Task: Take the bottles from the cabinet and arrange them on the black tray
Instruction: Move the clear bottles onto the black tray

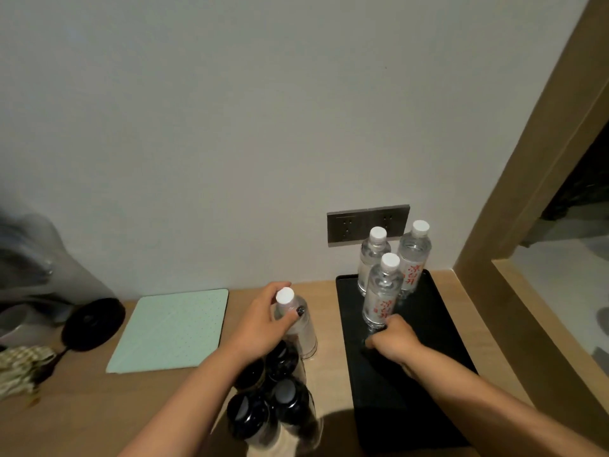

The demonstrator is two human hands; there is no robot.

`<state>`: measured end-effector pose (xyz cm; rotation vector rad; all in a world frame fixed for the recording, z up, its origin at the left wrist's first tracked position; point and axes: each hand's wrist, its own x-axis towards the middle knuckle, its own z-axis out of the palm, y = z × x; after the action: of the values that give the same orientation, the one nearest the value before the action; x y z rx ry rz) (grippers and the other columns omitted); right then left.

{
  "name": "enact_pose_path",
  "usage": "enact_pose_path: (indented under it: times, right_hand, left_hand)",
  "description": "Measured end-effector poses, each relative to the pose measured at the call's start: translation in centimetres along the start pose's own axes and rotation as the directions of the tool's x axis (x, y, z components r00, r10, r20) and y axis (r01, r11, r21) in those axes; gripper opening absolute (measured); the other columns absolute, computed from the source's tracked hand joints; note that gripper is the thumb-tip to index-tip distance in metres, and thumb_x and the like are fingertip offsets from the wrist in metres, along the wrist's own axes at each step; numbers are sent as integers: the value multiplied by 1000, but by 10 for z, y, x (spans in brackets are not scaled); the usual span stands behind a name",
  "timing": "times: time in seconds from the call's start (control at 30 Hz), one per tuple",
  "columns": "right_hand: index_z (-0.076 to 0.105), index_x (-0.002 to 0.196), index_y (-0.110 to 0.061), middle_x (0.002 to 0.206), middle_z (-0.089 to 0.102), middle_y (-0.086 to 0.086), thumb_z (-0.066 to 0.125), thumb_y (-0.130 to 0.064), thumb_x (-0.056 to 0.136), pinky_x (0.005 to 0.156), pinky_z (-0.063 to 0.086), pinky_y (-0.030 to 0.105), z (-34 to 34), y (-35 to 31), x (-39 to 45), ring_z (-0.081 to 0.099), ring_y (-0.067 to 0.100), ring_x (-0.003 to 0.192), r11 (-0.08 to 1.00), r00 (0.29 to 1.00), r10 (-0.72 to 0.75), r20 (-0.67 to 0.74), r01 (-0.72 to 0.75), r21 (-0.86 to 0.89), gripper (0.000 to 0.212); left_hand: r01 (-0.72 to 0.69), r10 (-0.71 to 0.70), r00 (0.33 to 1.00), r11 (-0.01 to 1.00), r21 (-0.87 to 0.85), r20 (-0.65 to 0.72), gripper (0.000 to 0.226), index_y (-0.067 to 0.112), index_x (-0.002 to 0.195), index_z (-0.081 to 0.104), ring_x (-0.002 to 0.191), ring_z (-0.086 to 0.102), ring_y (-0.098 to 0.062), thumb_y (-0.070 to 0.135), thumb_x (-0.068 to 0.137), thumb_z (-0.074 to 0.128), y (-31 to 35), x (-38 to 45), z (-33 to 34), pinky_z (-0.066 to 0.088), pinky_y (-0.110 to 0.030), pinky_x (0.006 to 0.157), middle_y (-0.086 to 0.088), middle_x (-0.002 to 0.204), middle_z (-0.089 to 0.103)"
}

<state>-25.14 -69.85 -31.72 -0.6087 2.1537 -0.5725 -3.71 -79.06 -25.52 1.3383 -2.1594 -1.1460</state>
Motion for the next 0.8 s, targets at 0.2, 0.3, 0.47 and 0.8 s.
enact_pose_path:
  times: [0.2, 0.3, 0.47, 0.8]
  right_hand:
    - [54, 120, -11, 121, 57, 7, 71, -21, 80, 91, 47, 29, 23, -18, -32, 56, 21, 111, 978, 984, -127, 127, 146, -150, 45]
    - [50, 124, -17, 124, 53, 4, 71, -26, 80, 90, 43, 28, 32, -24, -42, 53, 20, 114, 958, 964, -252, 80, 260, -121, 50]
    - [42, 132, -21, 129, 47, -1, 72, -25, 78, 100, 43, 28, 34, -29, -50, 48, 14, 120, 898, 898, -439, -29, 438, -27, 61]
    - [37, 133, -26, 117, 46, -10, 77, -19, 72, 86, 42, 19, 20, -3, -54, 51, 7, 109, 859, 849, -427, -310, 489, 155, 74]
  left_hand:
    - [-3, 3, 1000, 1000, 3, -16, 21, 25, 110, 52, 107, 59, -14, 20, 90, 58, -9, 9, 7, 48, -35, 91, 4, 108, 64]
    - [3, -3, 1000, 1000, 4, -25, 21, 21, 112, 52, 105, 59, -16, 24, 91, 57, -2, 13, 8, 50, -39, 89, 1, 110, 64]
    - [-67, 70, 992, 997, 31, -103, 23, 24, 108, 57, 96, 61, -17, 34, 88, 60, 26, 19, 5, 53, -40, 84, 4, 103, 65]
    - [-164, 166, 985, 985, 48, -43, 20, 28, 83, 60, 69, 59, -5, 40, 73, 74, 96, 26, 25, 47, -26, 64, 11, 69, 63]
